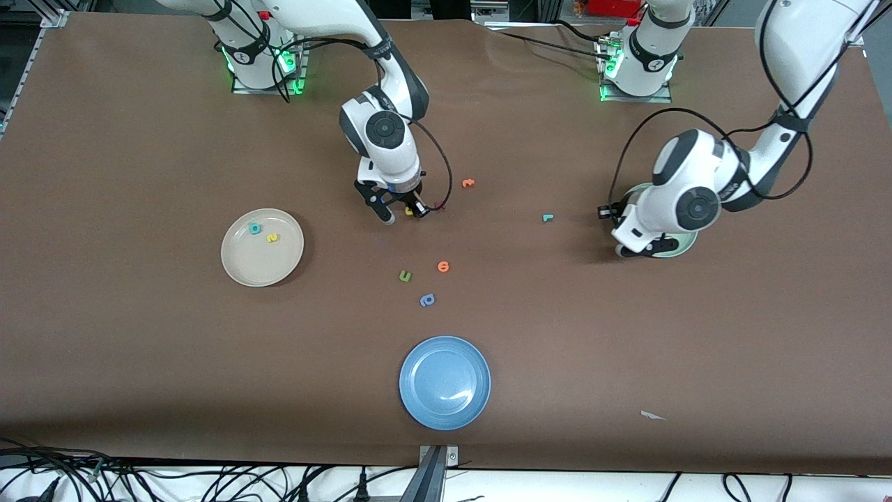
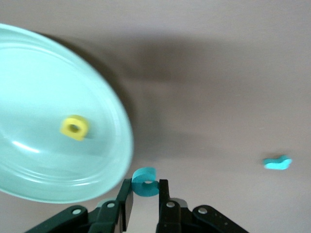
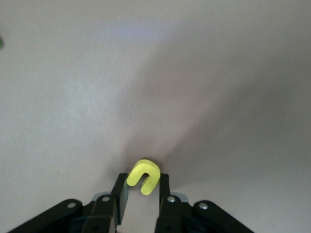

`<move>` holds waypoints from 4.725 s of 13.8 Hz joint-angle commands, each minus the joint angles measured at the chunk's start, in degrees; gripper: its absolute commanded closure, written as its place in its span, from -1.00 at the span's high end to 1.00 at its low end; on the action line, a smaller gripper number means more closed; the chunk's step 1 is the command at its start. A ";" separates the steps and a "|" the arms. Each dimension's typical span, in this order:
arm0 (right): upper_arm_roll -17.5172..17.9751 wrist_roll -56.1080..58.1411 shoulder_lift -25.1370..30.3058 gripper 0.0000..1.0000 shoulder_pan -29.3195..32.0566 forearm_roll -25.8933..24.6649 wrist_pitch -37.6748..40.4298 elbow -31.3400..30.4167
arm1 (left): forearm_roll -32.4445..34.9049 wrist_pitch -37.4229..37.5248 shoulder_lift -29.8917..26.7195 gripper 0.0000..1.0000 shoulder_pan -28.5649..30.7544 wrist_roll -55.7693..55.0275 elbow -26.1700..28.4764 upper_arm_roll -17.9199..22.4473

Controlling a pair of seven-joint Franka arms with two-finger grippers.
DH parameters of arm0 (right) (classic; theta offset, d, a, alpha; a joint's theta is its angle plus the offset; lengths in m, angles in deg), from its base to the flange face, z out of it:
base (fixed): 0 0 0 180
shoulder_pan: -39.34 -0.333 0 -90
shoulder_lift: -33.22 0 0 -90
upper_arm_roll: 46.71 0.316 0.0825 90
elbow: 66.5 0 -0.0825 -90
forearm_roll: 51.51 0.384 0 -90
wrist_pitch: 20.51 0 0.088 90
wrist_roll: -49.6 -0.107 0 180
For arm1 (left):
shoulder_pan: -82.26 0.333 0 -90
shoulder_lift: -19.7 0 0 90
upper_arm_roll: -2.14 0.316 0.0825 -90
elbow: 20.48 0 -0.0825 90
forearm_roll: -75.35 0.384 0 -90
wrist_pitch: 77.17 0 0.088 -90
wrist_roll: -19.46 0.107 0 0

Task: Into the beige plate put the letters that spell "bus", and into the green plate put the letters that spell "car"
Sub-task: 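Carry the yellow u to the cream plate with the right gripper, then release the cyan c on the green plate while the right gripper withdraws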

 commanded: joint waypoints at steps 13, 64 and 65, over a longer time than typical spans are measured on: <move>-31.17 74.11 11.43 -0.64 0.81 11.04 20.99 -11.95 | 9.06 3.40 0.31 1.00 10.69 13.74 1.75 0.13; 9.78 81.78 33.84 1.00 53.20 -10.67 56.48 19.50 | 11.61 -21.03 10.68 -0.09 -16.81 -33.89 -0.45 1.53; 9.78 81.96 33.84 1.00 53.20 -10.75 56.57 19.50 | 11.61 -21.03 10.68 -0.09 -17.25 -34.51 -0.45 1.53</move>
